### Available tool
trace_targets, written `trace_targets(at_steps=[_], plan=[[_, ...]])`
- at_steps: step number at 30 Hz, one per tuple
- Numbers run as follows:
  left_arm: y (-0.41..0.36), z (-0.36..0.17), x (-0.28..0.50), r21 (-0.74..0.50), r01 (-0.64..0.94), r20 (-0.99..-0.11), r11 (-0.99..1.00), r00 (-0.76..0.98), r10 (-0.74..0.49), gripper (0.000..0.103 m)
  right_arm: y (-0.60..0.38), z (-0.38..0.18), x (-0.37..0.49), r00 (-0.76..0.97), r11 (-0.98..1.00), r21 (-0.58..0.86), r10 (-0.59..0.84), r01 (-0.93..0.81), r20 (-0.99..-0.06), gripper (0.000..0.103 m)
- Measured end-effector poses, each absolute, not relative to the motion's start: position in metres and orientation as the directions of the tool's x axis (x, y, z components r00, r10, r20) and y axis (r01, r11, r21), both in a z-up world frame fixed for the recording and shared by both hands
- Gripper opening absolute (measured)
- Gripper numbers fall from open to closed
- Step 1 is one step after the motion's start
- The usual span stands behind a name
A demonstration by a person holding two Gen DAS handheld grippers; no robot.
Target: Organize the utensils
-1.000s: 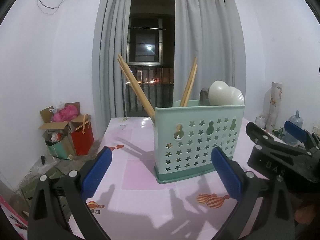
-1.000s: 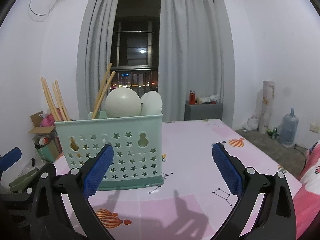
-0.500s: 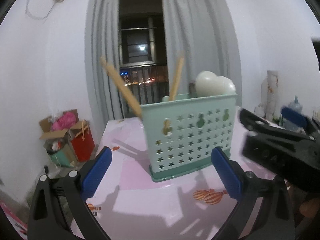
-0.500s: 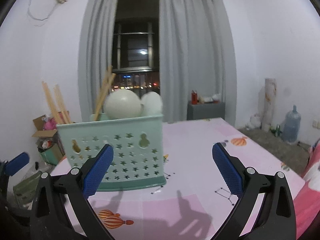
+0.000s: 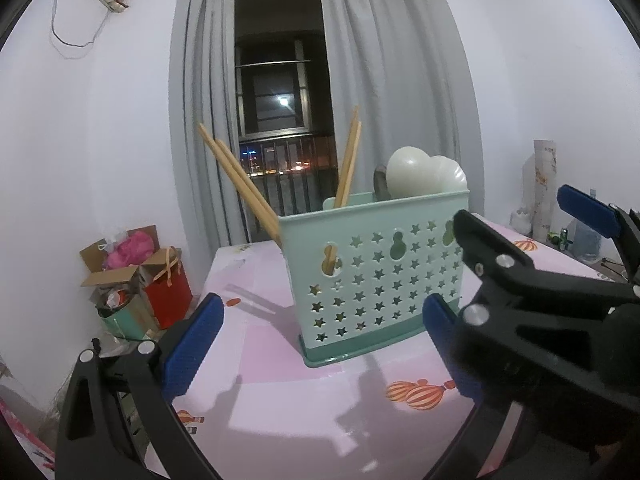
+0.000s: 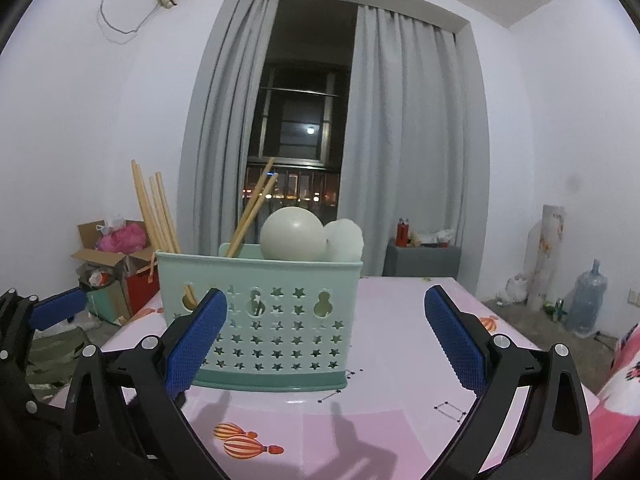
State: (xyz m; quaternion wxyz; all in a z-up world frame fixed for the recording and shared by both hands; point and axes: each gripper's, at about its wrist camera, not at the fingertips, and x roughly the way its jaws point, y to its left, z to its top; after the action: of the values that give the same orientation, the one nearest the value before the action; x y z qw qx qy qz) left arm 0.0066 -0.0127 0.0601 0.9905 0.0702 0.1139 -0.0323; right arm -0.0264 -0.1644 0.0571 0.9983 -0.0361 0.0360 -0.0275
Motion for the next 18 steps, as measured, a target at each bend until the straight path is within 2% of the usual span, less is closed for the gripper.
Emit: trace_targets(at_steps=[18], plan=[[-0.001,0.061,0.012,0.079,0.059,-0.261,0.995,0.965,-0.037,0.098,-0.179,0.055,-0.03,0.991,0.992,-0.003,-0.129,0.129,-0.038,0.095]])
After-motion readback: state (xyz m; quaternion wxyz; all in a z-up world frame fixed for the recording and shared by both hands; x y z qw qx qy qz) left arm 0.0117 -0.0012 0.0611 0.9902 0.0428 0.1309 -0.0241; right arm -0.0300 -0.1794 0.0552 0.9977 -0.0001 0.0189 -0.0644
